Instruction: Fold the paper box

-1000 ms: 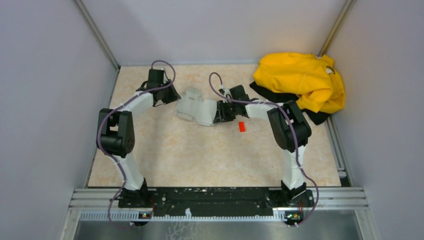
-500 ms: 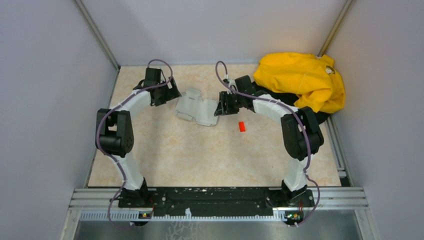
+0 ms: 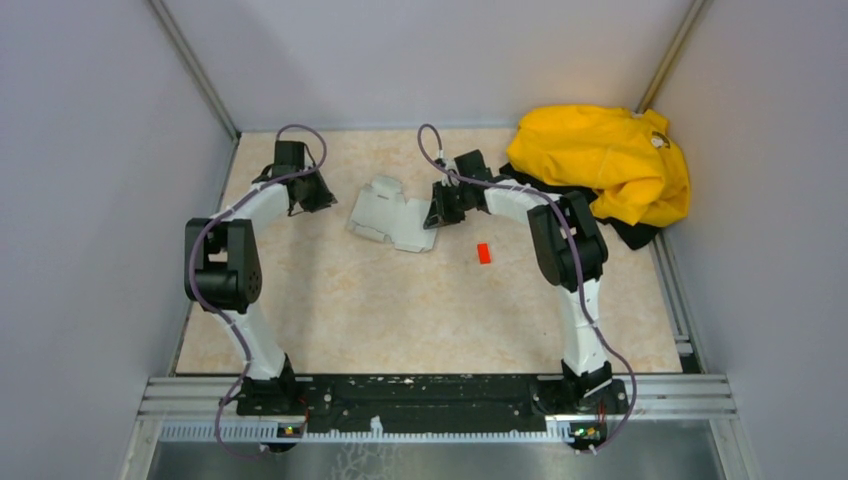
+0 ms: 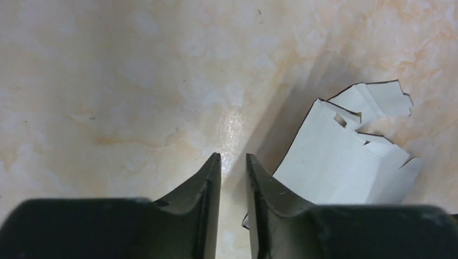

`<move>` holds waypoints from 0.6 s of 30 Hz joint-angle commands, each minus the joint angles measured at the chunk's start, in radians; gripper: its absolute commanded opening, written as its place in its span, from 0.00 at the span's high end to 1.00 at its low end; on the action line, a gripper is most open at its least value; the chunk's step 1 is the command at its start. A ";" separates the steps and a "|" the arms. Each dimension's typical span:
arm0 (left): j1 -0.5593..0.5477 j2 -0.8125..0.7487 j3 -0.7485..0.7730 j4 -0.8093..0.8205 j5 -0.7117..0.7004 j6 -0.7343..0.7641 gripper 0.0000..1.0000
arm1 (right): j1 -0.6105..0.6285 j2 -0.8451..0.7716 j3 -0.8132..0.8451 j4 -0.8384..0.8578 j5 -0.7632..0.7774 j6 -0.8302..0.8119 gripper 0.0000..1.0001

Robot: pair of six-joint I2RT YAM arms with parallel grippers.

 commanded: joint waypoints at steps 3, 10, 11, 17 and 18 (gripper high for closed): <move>0.001 0.031 -0.001 0.014 0.028 0.013 0.83 | -0.004 0.019 -0.040 0.110 -0.040 0.043 0.91; -0.002 0.087 0.043 0.011 0.098 0.010 1.00 | -0.001 0.037 -0.089 0.121 -0.004 0.060 0.91; -0.003 0.088 0.046 0.018 0.114 0.008 1.00 | 0.002 0.039 -0.097 0.123 0.000 0.062 0.91; -0.036 0.102 0.076 0.037 0.160 0.012 0.99 | 0.018 0.051 -0.121 0.152 0.003 0.086 0.91; -0.041 0.108 0.082 0.037 0.165 0.011 0.99 | 0.019 0.054 -0.122 0.156 0.002 0.090 0.91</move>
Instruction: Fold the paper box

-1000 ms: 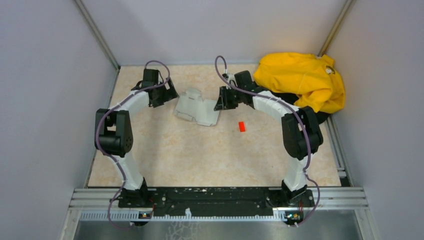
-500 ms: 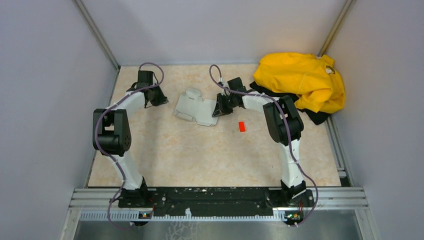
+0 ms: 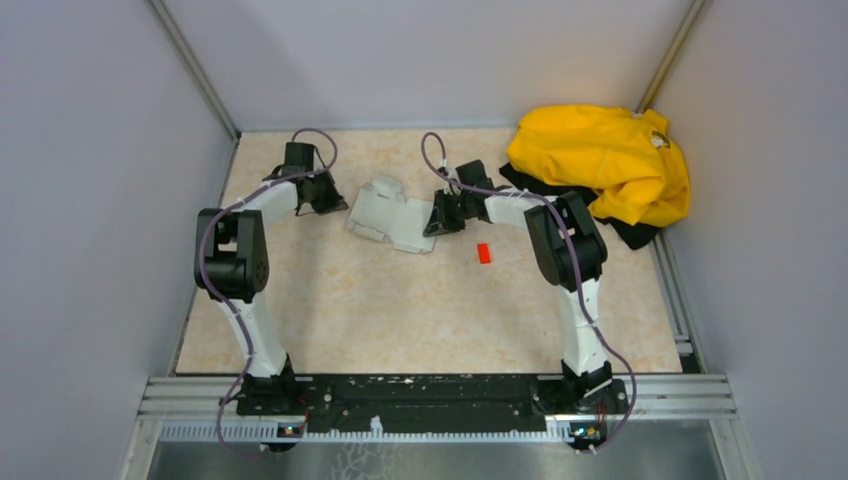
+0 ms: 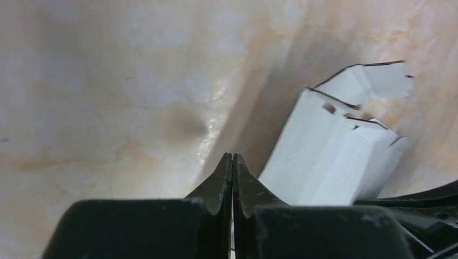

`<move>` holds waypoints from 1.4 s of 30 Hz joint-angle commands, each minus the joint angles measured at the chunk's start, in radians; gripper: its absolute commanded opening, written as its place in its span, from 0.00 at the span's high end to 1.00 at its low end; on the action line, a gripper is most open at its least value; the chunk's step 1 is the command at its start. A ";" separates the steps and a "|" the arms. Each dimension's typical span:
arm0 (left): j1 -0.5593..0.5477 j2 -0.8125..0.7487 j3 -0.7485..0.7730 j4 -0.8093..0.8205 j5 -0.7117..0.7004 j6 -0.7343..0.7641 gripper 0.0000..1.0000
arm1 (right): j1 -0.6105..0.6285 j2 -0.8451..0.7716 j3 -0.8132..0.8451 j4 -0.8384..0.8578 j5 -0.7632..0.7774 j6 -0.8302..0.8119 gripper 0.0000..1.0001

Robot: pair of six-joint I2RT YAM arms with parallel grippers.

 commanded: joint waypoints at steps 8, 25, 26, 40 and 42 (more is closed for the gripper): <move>-0.052 0.001 0.062 0.082 0.094 0.006 0.99 | 0.022 0.050 -0.029 0.073 0.013 0.030 0.91; -0.119 -0.009 0.087 0.068 0.062 0.027 1.00 | 0.026 0.077 -0.049 0.127 0.000 0.060 0.91; -0.119 -0.016 0.086 0.063 0.047 0.031 1.00 | 0.026 0.076 -0.049 0.125 0.000 0.060 0.91; -0.071 -0.089 0.034 -0.011 -0.153 0.061 0.95 | 0.008 0.021 -0.012 0.018 0.020 -0.014 0.88; -0.060 -0.089 0.030 -0.009 -0.148 0.066 0.92 | 0.004 0.023 -0.012 0.010 0.018 -0.019 0.88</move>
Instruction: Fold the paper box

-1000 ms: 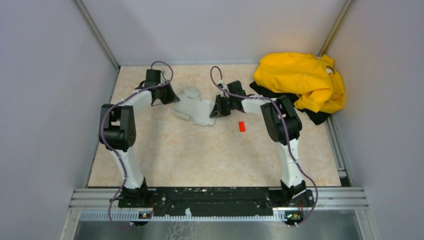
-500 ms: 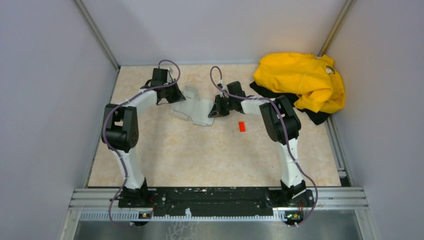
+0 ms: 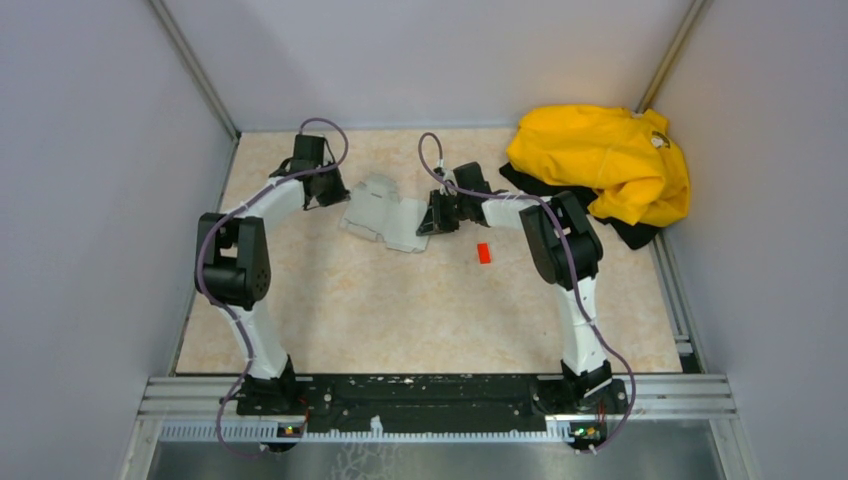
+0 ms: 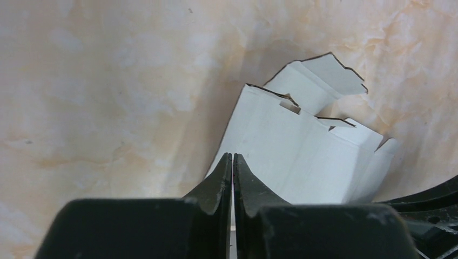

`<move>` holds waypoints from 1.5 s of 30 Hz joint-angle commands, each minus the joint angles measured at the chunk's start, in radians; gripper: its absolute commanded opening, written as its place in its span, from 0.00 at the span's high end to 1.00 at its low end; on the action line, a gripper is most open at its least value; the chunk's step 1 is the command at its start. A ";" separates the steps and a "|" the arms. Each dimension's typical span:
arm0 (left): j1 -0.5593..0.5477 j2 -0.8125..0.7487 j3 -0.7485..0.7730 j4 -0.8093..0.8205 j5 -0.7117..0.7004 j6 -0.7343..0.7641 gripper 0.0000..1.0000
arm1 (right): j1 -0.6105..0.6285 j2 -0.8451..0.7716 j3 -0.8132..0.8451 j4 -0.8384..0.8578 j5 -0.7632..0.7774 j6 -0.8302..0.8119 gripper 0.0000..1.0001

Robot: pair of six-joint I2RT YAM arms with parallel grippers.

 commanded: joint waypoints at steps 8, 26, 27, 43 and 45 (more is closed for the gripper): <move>0.052 0.007 -0.028 0.033 0.062 0.033 0.66 | -0.012 0.003 -0.001 -0.115 0.060 -0.068 0.88; 0.065 0.084 -0.025 0.084 0.209 0.045 0.75 | -0.016 0.024 -0.006 -0.097 0.039 -0.062 0.88; 0.065 0.082 -0.024 0.083 0.206 0.044 0.78 | -0.016 0.024 -0.007 -0.098 0.039 -0.063 0.88; -0.007 0.068 0.030 0.014 0.095 0.097 0.89 | -0.016 0.014 -0.014 -0.087 0.033 -0.055 0.88; -0.025 0.074 0.045 -0.007 0.056 0.113 0.90 | -0.016 0.002 -0.013 -0.095 0.034 -0.057 0.88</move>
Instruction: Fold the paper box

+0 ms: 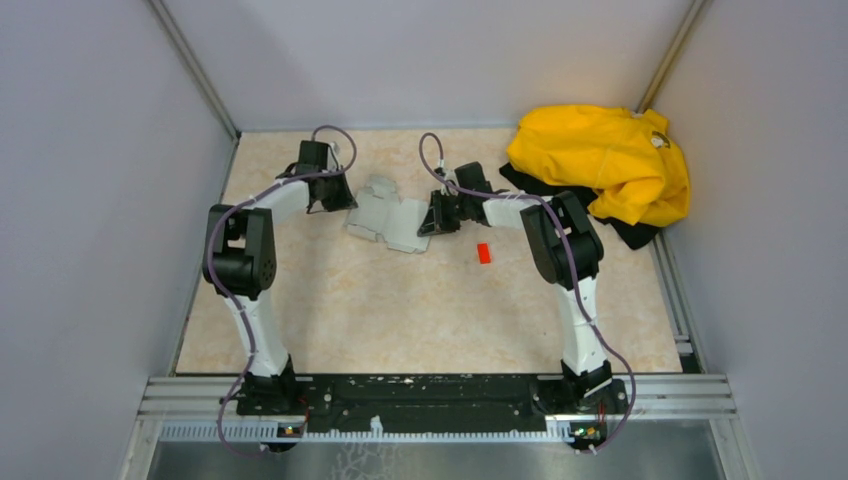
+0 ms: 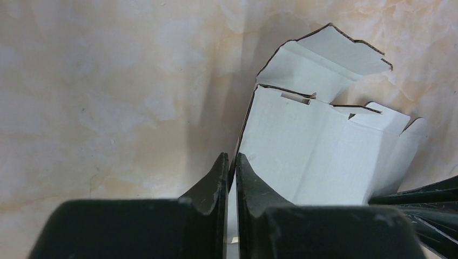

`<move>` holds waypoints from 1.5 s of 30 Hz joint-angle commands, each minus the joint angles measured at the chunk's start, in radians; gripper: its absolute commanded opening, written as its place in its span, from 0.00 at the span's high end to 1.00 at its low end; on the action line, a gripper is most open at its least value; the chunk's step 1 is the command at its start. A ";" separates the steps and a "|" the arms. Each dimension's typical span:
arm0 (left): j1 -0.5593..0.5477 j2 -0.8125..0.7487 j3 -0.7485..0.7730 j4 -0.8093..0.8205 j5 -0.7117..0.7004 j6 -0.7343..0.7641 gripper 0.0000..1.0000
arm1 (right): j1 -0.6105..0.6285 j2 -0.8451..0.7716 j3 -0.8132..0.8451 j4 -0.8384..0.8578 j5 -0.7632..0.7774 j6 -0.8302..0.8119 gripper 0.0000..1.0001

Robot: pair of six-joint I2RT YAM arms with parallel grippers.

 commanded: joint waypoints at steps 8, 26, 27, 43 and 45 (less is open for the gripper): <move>-0.115 0.002 0.128 -0.136 -0.234 0.101 0.94 | -0.005 -0.061 -0.017 -0.114 0.052 -0.054 0.86; -0.282 0.041 0.277 -0.261 -0.555 0.305 0.96 | -0.037 -0.133 -0.093 -0.028 -0.049 -0.003 0.83; -0.287 0.045 0.278 -0.261 -0.562 0.311 0.96 | -0.045 -0.141 -0.103 -0.014 -0.061 0.005 0.83; -0.335 0.047 0.287 -0.247 -0.609 0.458 1.00 | -0.227 -0.255 -0.117 0.106 -0.227 0.101 0.78; -0.338 0.040 0.282 -0.244 -0.596 0.488 1.00 | -0.251 -0.247 -0.093 0.105 -0.242 0.099 0.78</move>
